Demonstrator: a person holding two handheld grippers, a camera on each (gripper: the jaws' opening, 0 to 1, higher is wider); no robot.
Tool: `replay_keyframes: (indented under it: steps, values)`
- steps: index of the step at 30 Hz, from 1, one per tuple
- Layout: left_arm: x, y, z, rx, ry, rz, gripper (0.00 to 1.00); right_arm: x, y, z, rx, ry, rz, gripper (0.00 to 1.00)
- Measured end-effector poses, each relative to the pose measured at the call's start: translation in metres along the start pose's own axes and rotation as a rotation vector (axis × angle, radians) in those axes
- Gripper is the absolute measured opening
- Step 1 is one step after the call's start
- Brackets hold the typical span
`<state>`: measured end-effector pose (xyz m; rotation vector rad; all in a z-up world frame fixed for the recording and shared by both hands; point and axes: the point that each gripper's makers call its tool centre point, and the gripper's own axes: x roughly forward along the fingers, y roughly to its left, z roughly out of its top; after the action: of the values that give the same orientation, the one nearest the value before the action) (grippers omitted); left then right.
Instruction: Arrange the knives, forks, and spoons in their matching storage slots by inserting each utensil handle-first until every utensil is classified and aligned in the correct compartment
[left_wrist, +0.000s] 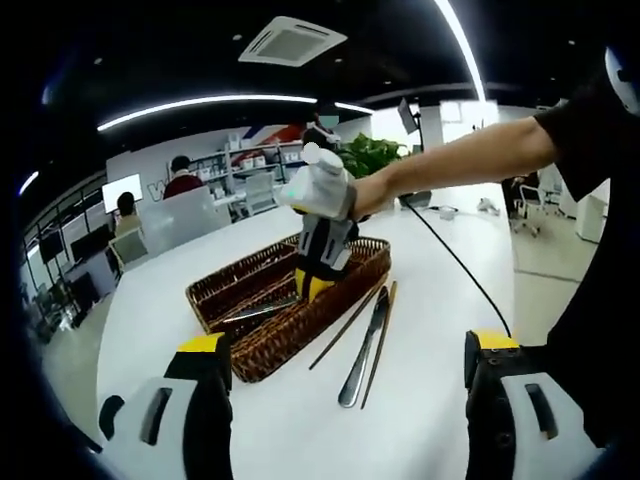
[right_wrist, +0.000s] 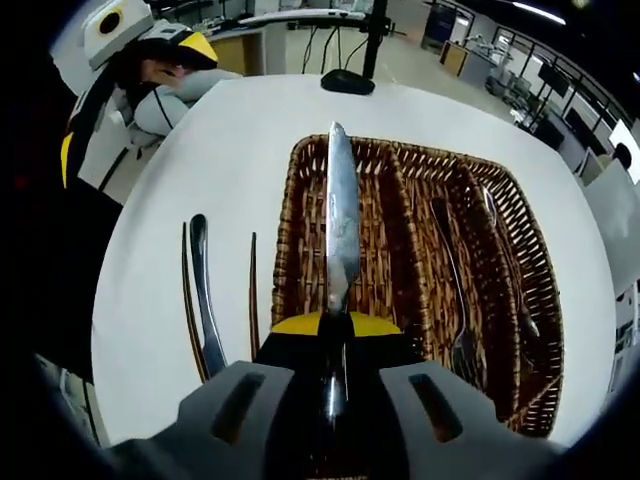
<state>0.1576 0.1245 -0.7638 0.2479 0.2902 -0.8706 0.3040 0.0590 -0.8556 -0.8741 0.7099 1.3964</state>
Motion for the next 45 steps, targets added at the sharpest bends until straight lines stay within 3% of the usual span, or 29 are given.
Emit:
replay_keyframes:
  steps: [16, 31, 39, 45]
  values:
    - [0.001, 0.003, -0.004, 0.004, 0.017, -0.003, 0.98, 0.006, 0.001, -0.004, 0.052, -0.002, 0.028, 0.07]
    - [-0.002, 0.010, -0.008, -0.003, 0.030, 0.010, 0.98, 0.010, 0.000, -0.009, 0.024, 0.026, 0.040, 0.07]
    - [0.001, 0.012, -0.009, -0.004, 0.042, 0.010, 0.98, -0.002, -0.004, 0.004, 0.051, -0.042, 0.026, 0.07]
    - [0.001, 0.011, -0.008, -0.013, 0.037, 0.008, 0.98, -0.017, -0.016, 0.010, 0.135, -0.120, -0.089, 0.19]
